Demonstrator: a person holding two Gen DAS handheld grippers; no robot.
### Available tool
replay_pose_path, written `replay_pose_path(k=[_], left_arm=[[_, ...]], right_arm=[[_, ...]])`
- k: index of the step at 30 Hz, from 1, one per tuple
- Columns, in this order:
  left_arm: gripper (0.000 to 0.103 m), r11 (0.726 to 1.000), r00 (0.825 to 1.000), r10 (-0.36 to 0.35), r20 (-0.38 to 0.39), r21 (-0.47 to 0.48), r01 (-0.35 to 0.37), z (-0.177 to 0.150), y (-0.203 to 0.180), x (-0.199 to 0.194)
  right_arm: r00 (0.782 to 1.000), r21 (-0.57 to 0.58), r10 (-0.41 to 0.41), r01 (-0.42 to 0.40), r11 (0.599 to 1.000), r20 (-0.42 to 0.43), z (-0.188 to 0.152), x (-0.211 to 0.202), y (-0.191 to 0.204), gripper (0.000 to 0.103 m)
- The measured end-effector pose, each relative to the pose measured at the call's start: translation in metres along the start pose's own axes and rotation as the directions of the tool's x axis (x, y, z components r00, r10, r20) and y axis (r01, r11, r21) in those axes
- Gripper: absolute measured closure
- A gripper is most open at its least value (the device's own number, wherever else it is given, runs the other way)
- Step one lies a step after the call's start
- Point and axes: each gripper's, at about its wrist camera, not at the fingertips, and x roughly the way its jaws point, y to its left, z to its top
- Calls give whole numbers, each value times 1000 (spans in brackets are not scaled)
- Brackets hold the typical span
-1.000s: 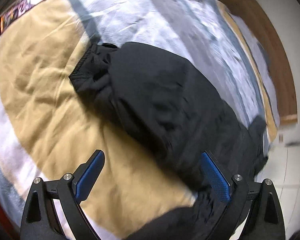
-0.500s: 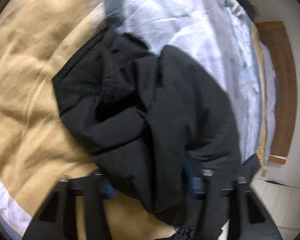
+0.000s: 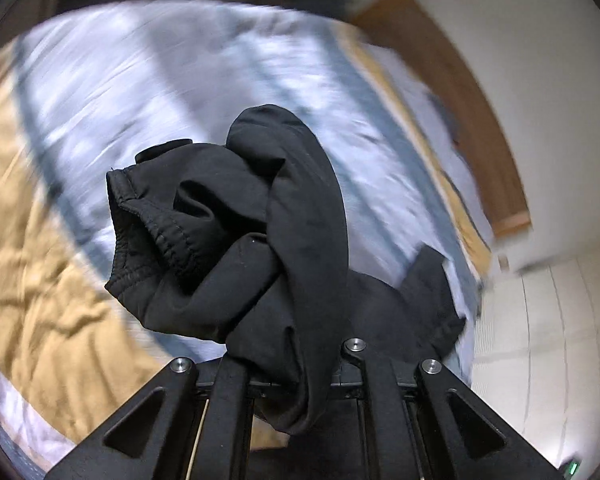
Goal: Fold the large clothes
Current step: 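Grasp the other sleeve cuff with the left gripper and lift it, then fold the held sleeve across the coat body and release it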
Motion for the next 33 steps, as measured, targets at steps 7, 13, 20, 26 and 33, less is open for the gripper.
replay_pose_path(k=[7,13,20,26,33], left_arm=[[95,975,998,-37,-48,217,46,-45,-103,-1],[95,952,986,-62,-155,286,105,-100,-146,26],[95,919,952,3,-306,375,118,-167,-181,79],[95,882,920,129,-370,467,64,-209,-184,119],[86,880,898,175,-405,473,42,-236,-183,149]], right_arm=[[997,1,46,-47,999,68,-4,-2,-31,46],[995,88,22,-30,996,99,-19,-11,-83,46],[992,248,-71,42,968,109,-50,-30,-160,46],[988,314,-124,91,945,88,-71,-36,-191,46],[990,291,-131,109,950,57,-74,-27,-192,46]])
